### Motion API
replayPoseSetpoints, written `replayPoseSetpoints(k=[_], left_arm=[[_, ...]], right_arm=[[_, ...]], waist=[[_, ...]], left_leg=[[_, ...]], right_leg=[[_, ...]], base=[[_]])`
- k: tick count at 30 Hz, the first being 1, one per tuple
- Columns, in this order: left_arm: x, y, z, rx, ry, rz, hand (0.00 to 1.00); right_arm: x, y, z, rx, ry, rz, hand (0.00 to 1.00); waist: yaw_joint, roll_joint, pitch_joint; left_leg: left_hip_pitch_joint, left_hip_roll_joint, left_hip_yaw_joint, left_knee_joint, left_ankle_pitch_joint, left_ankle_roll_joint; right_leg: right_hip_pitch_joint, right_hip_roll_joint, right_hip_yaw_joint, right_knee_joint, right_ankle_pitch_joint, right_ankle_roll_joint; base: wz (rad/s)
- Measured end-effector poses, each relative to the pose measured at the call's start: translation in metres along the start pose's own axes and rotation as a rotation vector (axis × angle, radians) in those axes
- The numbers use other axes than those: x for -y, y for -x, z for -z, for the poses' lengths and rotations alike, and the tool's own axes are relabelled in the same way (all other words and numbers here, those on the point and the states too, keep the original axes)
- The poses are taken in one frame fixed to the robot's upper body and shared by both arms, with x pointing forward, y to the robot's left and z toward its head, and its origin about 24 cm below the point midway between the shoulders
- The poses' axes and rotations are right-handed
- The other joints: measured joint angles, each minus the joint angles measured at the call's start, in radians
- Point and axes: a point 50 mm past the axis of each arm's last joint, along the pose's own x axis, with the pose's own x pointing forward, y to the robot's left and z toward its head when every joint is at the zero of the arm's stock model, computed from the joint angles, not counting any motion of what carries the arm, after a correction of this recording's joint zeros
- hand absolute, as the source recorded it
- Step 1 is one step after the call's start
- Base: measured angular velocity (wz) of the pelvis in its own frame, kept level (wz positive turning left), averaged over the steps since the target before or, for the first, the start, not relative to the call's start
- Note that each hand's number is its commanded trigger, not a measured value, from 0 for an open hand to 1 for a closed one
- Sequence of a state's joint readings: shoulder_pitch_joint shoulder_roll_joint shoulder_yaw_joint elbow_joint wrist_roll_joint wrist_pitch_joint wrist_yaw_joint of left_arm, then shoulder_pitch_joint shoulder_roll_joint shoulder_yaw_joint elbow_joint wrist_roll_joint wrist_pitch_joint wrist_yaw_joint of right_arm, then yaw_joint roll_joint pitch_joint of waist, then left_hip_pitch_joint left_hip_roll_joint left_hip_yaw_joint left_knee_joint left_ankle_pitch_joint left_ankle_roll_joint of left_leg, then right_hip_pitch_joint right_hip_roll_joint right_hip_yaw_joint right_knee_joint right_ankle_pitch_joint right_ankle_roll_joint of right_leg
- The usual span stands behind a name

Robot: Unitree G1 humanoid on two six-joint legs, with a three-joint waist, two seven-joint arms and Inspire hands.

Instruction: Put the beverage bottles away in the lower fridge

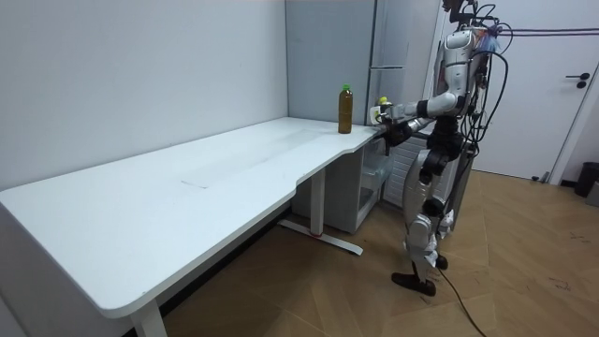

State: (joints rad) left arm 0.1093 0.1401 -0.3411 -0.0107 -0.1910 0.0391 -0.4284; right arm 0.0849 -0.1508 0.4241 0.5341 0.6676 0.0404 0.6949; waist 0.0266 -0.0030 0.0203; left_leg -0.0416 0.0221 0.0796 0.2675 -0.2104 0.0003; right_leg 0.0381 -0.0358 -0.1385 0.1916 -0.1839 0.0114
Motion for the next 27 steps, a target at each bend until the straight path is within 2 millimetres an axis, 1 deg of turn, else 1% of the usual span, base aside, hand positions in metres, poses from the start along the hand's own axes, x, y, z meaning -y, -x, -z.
replayPoseSetpoints(k=[3, 4, 5, 6, 7, 21, 27], left_arm=[[0.0002, -0.0005, 0.0000, 0.006, 0.015, -0.006, 0.99], [0.0003, -0.0006, 0.0000, 0.006, 0.016, -0.007, 0.76], [0.0005, -0.0008, -0.0001, 0.008, 0.019, -0.007, 0.35], [0.0006, -0.0009, -0.0002, 0.008, 0.019, -0.008, 0.10], [0.0005, -0.0009, -0.0001, 0.008, 0.019, -0.009, 0.00], [-0.0051, -0.0009, -0.0032, 0.019, 0.015, -0.045, 0.00], [-0.0068, -0.0003, -0.0045, 0.026, 0.015, -0.049, 0.00]], right_arm=[[0.0000, -0.0001, 0.0000, 0.001, -0.001, 0.001, 1.00], [0.0000, -0.0001, 0.0000, 0.001, -0.001, 0.001, 1.00], [0.0000, -0.0001, 0.0000, 0.001, -0.002, 0.001, 1.00], [0.0000, -0.0001, 0.0000, 0.002, -0.003, 0.001, 1.00], [-0.0001, -0.0001, 0.0000, 0.002, -0.003, 0.001, 1.00], [-0.0014, -0.0003, 0.0021, -0.006, -0.005, -0.005, 1.00], [-0.0059, -0.0021, 0.0033, 0.003, -0.031, -0.054, 1.00]], waist=[[0.001, -0.001, 0.0002], [0.001, -0.001, 0.0001], [0.001, -0.002, 0.0001], [0.001, -0.003, 0.0000], [0.001, -0.003, 0.0001], [0.001, -0.003, -0.0004], [0.002, 0.000, -0.0019]], left_leg=[[0.000, 0.000, 0.000, 0.001, 0.000, 0.000], [0.000, 0.000, 0.000, 0.001, 0.000, 0.000], [0.000, 0.000, 0.000, 0.001, 0.000, 0.000], [0.000, 0.000, 0.000, 0.001, 0.000, 0.000], [0.000, 0.001, 0.000, 0.001, 0.000, 0.000], [0.000, 0.001, 0.000, 0.003, 0.000, 0.000], [-0.003, 0.001, 0.000, 0.008, 0.000, 0.000]], right_leg=[[0.000, 0.000, 0.000, 0.002, 0.000, 0.000], [-0.001, 0.000, 0.000, 0.002, 0.000, 0.000], [-0.001, 0.000, 0.000, 0.003, 0.000, 0.000], [-0.001, 0.000, 0.000, 0.004, 0.000, 0.000], [-0.003, 0.000, 0.000, 0.007, 0.000, 0.000], [-0.003, 0.000, -0.003, 0.012, 0.000, 0.000], [-0.004, -0.001, -0.005, 0.014, 0.000, 0.000]], base=[[0.00], [0.00], [0.00], [0.00], [0.00], [0.00], [0.00]])
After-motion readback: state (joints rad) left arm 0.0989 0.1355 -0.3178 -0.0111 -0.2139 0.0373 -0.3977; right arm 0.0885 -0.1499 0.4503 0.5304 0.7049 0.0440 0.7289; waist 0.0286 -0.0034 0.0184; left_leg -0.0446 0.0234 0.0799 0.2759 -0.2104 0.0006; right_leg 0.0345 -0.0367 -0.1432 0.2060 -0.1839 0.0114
